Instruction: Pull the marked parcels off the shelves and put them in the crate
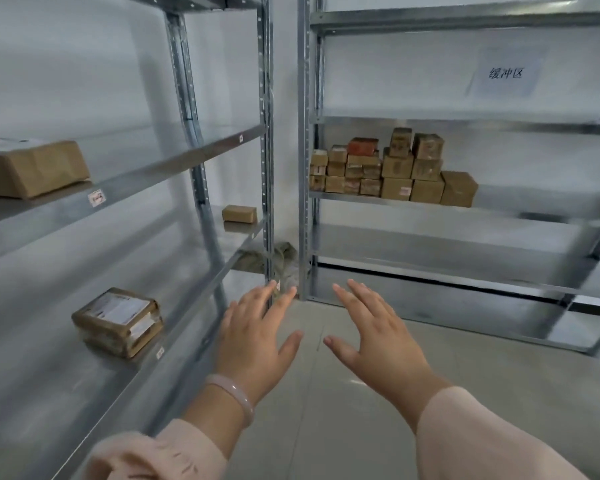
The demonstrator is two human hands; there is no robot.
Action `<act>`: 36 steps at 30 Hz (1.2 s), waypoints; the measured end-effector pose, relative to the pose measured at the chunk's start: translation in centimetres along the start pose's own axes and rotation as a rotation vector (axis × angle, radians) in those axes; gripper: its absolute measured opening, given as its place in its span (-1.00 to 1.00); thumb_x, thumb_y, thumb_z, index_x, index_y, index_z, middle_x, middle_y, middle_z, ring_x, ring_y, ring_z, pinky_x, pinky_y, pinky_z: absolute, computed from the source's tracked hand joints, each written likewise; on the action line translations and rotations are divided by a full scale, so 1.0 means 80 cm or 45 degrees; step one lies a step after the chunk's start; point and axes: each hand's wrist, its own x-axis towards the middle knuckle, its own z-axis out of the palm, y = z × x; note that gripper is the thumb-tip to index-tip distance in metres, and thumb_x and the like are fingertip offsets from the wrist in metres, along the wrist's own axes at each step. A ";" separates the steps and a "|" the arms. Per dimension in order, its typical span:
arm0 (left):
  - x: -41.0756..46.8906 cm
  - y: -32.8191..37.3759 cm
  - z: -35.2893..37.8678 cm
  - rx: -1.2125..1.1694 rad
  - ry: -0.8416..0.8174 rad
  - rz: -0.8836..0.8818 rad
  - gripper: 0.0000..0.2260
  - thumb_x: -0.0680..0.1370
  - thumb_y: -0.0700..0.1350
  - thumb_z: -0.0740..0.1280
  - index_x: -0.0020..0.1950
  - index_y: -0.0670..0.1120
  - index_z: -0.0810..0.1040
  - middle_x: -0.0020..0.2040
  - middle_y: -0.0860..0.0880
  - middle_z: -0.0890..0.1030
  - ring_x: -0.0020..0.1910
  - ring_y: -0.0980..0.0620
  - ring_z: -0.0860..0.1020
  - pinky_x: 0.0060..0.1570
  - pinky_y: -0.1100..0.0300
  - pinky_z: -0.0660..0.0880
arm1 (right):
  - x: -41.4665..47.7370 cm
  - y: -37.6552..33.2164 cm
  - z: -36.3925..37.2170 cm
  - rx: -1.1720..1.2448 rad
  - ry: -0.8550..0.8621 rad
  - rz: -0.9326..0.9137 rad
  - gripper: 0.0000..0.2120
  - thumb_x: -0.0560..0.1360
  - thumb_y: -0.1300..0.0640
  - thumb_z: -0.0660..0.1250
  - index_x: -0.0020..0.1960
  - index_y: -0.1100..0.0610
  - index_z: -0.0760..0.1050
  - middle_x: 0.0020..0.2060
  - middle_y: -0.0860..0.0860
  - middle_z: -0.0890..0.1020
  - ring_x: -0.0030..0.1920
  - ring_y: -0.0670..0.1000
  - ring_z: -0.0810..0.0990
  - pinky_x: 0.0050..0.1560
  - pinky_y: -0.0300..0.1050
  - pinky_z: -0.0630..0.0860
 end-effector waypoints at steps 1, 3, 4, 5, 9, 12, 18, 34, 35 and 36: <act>0.018 -0.002 0.011 -0.002 -0.004 -0.008 -0.44 0.49 0.27 0.15 0.48 0.16 0.27 0.44 -0.03 0.39 0.41 -0.09 0.34 0.34 -0.19 0.35 | 0.018 0.012 0.008 0.007 -0.010 -0.004 -0.27 0.48 -0.30 0.21 0.54 -0.18 -0.02 0.55 -0.11 0.04 0.53 -0.09 -0.04 0.40 -0.31 -0.30; 0.058 -0.005 0.034 -0.002 0.002 -0.038 -0.44 0.48 0.26 0.18 0.47 0.16 0.27 0.44 -0.03 0.39 0.40 -0.09 0.36 0.32 -0.19 0.37 | 0.058 0.036 0.022 0.014 -0.031 -0.027 -0.27 0.49 -0.30 0.20 0.54 -0.18 -0.03 0.55 -0.11 0.03 0.53 -0.08 -0.04 0.38 -0.32 -0.31; 0.077 -0.007 0.046 -0.004 0.015 -0.061 -0.44 0.48 0.25 0.20 0.47 0.17 0.28 0.44 -0.02 0.39 0.40 -0.09 0.36 0.33 -0.17 0.37 | 0.079 0.049 0.028 0.023 -0.033 -0.040 -0.27 0.49 -0.30 0.21 0.55 -0.17 -0.02 0.56 -0.10 0.03 0.53 -0.07 -0.03 0.40 -0.30 -0.28; 0.097 -0.009 0.057 -0.003 0.029 -0.086 -0.44 0.48 0.25 0.20 0.47 0.17 0.28 0.45 -0.01 0.37 0.41 -0.08 0.35 0.34 -0.15 0.36 | 0.102 0.062 0.032 0.033 -0.029 -0.057 -0.27 0.49 -0.30 0.21 0.55 -0.16 -0.02 0.56 -0.10 0.03 0.53 -0.07 -0.02 0.42 -0.26 -0.23; 0.176 -0.015 0.098 0.031 0.027 -0.209 -0.43 0.50 0.26 0.22 0.50 0.21 0.22 0.51 0.04 0.26 0.48 -0.03 0.24 0.42 -0.10 0.26 | 0.193 0.118 0.039 0.028 -0.068 -0.170 -0.28 0.49 -0.30 0.20 0.55 -0.17 -0.01 0.55 -0.11 0.06 0.53 -0.08 0.01 0.50 -0.16 -0.05; 0.233 -0.016 0.122 0.023 0.037 -0.311 -0.42 0.52 0.27 0.21 0.51 0.26 0.14 0.54 0.08 0.19 0.51 -0.01 0.17 0.46 -0.08 0.20 | 0.260 0.158 0.041 0.052 -0.090 -0.198 -0.29 0.50 -0.28 0.22 0.54 -0.17 0.00 0.55 -0.11 0.06 0.53 -0.08 0.00 0.52 -0.10 0.00; 0.310 -0.044 0.169 0.017 0.018 -0.396 -0.42 0.54 0.27 0.18 0.52 0.27 0.09 0.56 0.12 0.14 0.52 0.03 0.12 0.45 0.01 0.14 | 0.355 0.200 0.089 0.199 -0.150 -0.200 -0.30 0.48 -0.24 0.27 0.53 -0.17 0.07 0.54 -0.11 0.11 0.52 -0.07 0.05 0.51 -0.11 0.05; 0.545 -0.262 0.297 0.028 -0.005 -0.594 -0.42 0.50 0.25 0.16 0.49 0.10 0.30 0.48 -0.04 0.35 0.44 -0.08 0.33 0.40 -0.04 0.29 | 0.685 0.215 0.270 0.239 -0.371 -0.290 -0.30 0.50 -0.29 0.21 0.53 -0.25 -0.05 0.55 -0.17 0.04 0.52 -0.09 0.02 0.43 -0.17 -0.06; 0.562 -0.278 0.298 0.044 0.019 -0.606 -0.43 0.49 0.23 0.19 0.48 0.06 0.34 0.45 -0.08 0.40 0.41 -0.11 0.37 0.36 -0.06 0.33 | 0.704 0.214 0.277 0.247 -0.369 -0.306 -0.31 0.50 -0.29 0.20 0.53 -0.25 -0.05 0.55 -0.18 0.04 0.52 -0.10 0.02 0.42 -0.18 -0.07; 0.578 -0.292 0.300 0.061 0.036 -0.620 -0.43 0.49 0.22 0.21 0.46 0.02 0.38 0.42 -0.11 0.44 0.37 -0.14 0.42 0.32 -0.08 0.37 | 0.720 0.213 0.286 0.251 -0.383 -0.319 -0.31 0.51 -0.28 0.20 0.53 -0.25 -0.05 0.54 -0.18 0.04 0.52 -0.11 0.02 0.41 -0.18 -0.07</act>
